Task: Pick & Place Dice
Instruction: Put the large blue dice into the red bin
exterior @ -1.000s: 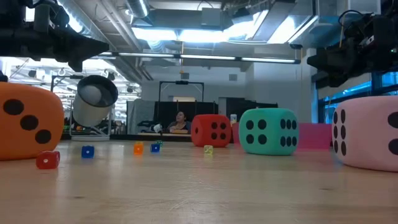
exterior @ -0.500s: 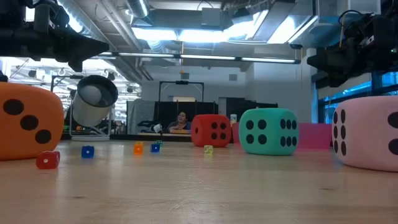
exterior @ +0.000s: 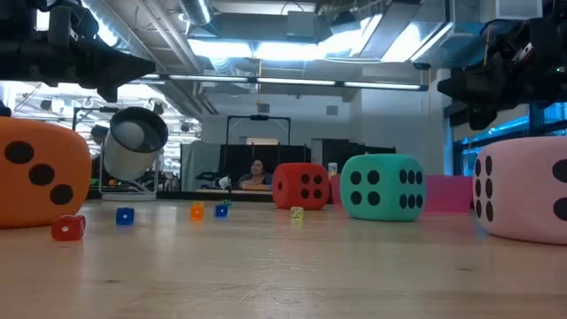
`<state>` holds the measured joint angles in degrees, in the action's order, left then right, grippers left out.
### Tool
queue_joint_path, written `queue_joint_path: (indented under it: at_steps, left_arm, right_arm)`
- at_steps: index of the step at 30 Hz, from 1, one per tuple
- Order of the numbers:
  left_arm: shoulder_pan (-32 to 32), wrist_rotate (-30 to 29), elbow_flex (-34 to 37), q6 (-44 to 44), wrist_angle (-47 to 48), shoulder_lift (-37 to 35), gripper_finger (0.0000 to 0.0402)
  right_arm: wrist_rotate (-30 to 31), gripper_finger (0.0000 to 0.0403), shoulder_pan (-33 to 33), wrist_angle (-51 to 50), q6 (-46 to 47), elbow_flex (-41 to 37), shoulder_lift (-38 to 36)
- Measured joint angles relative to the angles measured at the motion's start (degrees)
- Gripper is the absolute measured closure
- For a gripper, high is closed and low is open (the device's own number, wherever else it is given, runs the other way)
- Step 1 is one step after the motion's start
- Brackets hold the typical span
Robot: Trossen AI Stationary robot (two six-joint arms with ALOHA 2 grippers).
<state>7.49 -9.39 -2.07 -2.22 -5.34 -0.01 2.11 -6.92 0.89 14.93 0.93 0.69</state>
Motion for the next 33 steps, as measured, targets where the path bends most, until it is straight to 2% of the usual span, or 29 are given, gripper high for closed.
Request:
queue_joint_path:
  at_steps: [14,19,27,33]
  left_arm:
    - [0.0,0.0,0.0,0.0,0.0,0.0,0.0396]
    - [0.0,0.0,0.0,5.7,0.0,0.0,0.0396]
    - [0.0,0.0,0.0,10.0,-1.3,0.0,0.0396]
    - [0.0,0.0,0.0,9.8,-1.3,0.0,0.0398]
  right_arm:
    - [0.0,0.0381,0.0,0.0,-0.4,0.0,0.0]
    - [0.0,0.0381,0.0,0.0,-0.4,0.0,0.0]
    - [0.0,0.0381,0.0,0.0,-0.3,0.0,0.0]
    - [-0.2,0.0381,0.0,1.0,5.6,0.0,0.0]
